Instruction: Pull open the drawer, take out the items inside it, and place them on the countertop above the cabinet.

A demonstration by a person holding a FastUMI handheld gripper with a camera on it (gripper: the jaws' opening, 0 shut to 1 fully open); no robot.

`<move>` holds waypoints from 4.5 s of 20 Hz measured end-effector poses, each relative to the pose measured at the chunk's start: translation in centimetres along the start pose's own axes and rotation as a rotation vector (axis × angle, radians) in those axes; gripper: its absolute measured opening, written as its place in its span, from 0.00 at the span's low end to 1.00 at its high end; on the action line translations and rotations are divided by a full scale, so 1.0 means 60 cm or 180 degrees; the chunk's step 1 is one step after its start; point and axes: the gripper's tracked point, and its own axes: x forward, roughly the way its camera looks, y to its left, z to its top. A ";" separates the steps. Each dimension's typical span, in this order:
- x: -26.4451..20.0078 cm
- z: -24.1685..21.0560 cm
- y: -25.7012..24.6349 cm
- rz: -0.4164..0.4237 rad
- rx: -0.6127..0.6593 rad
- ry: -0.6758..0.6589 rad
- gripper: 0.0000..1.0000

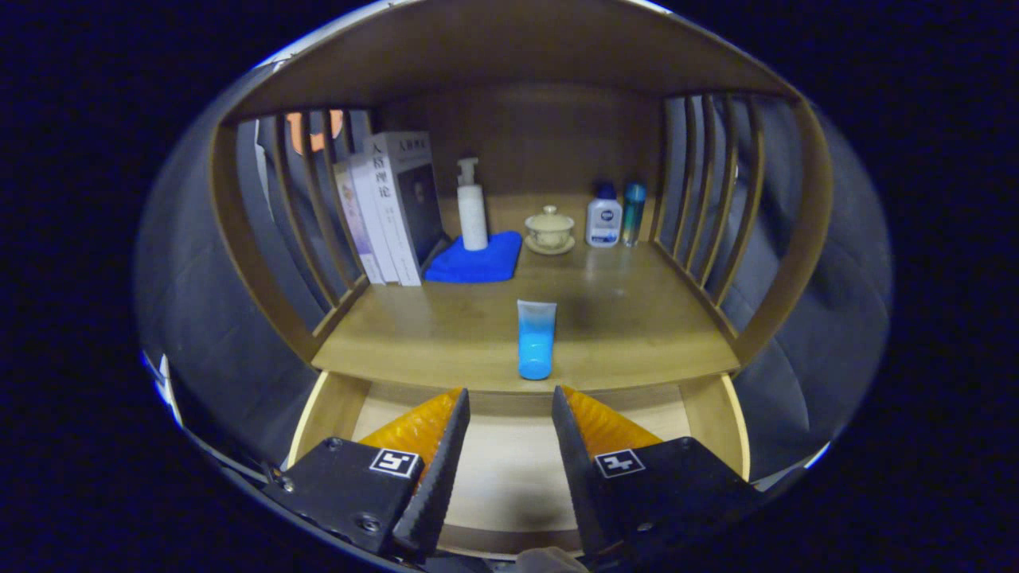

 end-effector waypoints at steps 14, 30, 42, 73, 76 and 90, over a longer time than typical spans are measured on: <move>-0.257 -0.085 0.013 0.0111 0.0075 -0.1382 1.00; -0.147 -0.342 -0.016 -0.0237 -0.0108 -0.1214 1.00; -0.070 -0.349 -0.008 -0.0347 -0.0151 -0.1013 1.00; 0.101 -0.208 -0.014 -0.0296 -0.0088 -0.0986 1.00; 0.125 -0.191 -0.016 -0.0299 -0.0082 -0.1004 1.00; 0.207 -0.143 -0.019 -0.0364 -0.0074 -0.1138 1.00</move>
